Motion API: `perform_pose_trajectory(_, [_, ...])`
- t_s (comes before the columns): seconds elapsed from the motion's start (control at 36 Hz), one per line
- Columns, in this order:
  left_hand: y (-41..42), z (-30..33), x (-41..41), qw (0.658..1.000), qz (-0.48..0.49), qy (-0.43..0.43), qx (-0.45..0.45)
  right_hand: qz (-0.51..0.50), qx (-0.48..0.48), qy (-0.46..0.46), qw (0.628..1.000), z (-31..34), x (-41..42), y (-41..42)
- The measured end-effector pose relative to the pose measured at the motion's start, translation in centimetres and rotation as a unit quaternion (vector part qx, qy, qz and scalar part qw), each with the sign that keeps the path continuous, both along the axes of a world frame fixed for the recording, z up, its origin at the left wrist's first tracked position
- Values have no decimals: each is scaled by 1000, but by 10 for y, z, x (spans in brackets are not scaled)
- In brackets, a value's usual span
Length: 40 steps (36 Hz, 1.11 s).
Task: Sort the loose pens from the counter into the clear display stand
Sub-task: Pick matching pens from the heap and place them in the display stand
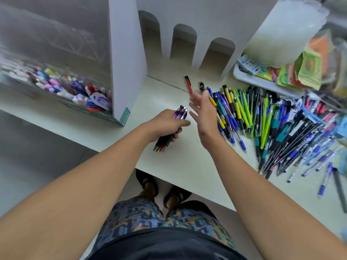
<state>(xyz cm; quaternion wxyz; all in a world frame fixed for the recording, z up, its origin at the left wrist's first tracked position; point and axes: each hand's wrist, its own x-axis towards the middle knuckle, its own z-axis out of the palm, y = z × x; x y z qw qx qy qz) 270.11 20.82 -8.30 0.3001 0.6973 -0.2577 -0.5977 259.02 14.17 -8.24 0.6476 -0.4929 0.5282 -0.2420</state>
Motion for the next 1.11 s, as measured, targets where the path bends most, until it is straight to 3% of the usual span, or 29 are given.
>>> perform_pose_trajectory(0.14, [27,28,23,981,107,158,-14,20,-76,0,997,13,14,19])
perform_pose_trajectory(0.25, [52,55,52,985,75,155,-24,110,-160,11,981,33,35,28])
perform_pose_trajectory(0.33, [67,67,76,990,48,131,-37,177,-138,19,974,56,53,36])
perform_pose_trajectory(0.5, [93,79,128,990,-24,117,-74,213,-72,22,974,88,91,61])
perform_pose_trajectory(0.81, [157,95,257,972,-61,133,-186,70,-32,-63,995,114,214,151])
perform_pose_trajectory(0.92, [166,102,288,973,-26,104,-204,53,-9,-85,995,121,245,169])
perform_pose_trajectory(1.11, [170,108,315,971,-26,97,-216,23,-72,-59,995,125,276,176])
